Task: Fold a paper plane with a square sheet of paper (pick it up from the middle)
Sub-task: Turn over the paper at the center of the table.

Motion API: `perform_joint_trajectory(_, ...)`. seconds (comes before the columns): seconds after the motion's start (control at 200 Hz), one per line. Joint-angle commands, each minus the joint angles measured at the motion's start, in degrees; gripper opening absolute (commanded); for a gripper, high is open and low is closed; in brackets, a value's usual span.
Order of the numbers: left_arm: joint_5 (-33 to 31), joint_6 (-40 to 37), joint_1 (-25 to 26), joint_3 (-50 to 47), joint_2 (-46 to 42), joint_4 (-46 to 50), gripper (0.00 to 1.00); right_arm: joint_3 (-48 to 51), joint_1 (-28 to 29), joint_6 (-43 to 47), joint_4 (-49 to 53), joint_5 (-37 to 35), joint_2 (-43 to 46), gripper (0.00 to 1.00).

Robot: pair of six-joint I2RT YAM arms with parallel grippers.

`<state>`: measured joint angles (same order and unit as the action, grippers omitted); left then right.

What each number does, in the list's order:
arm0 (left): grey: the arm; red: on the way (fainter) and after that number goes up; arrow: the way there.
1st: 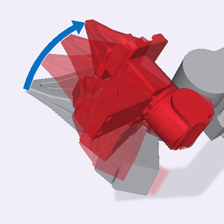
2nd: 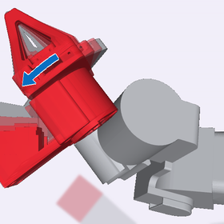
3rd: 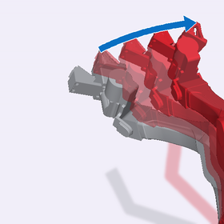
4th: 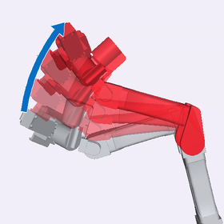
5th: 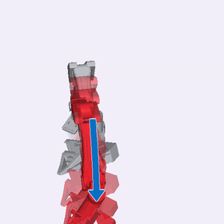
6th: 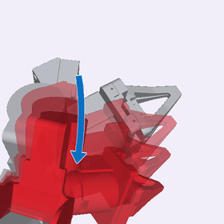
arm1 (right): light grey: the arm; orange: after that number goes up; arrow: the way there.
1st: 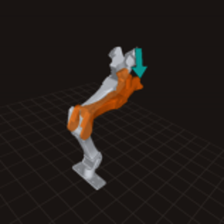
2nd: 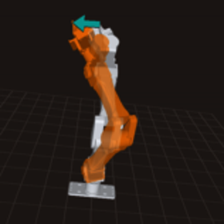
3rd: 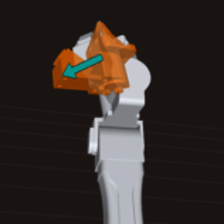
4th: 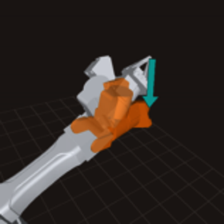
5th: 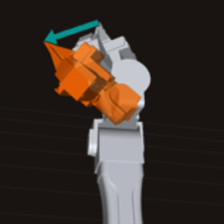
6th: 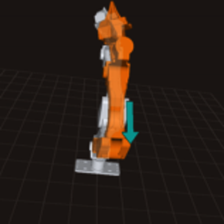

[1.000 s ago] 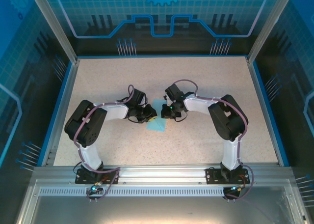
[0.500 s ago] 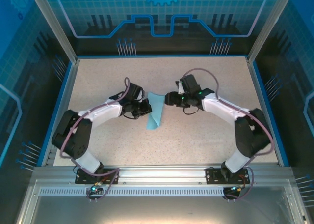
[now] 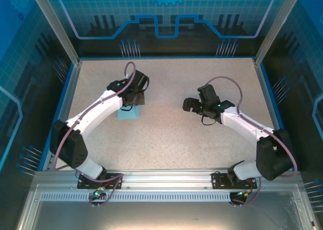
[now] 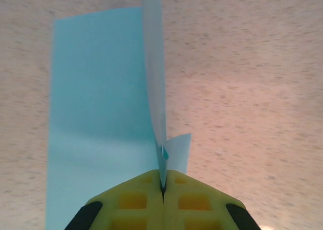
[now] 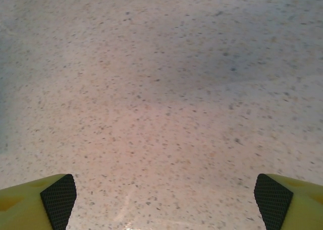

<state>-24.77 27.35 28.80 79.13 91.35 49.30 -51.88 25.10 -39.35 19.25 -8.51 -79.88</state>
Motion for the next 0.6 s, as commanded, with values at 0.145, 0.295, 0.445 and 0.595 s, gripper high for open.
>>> perform_joint_trajectory(0.145,-17.5,-1.7,5.5,7.8,15.2,9.7,0.05,4.6,-4.0,-5.9,3.2,-4.8,5.5,0.96)
perform_joint_trajectory(0.295,-18.0,0.6,8.0,11.4,23.2,10.2,0.06,7.8,-6.8,-8.8,3.8,-4.7,9.2,0.96)
perform_joint_trajectory(0.445,-17.2,3.4,11.4,16.6,30.7,11.4,0.06,9.6,-8.6,-9.6,4.1,-3.7,11.2,0.96)
perform_joint_trajectory(0.595,-12.3,4.7,13.5,20.6,35.5,11.1,0.08,9.7,-9.2,-9.7,4.9,-2.9,11.2,0.96)
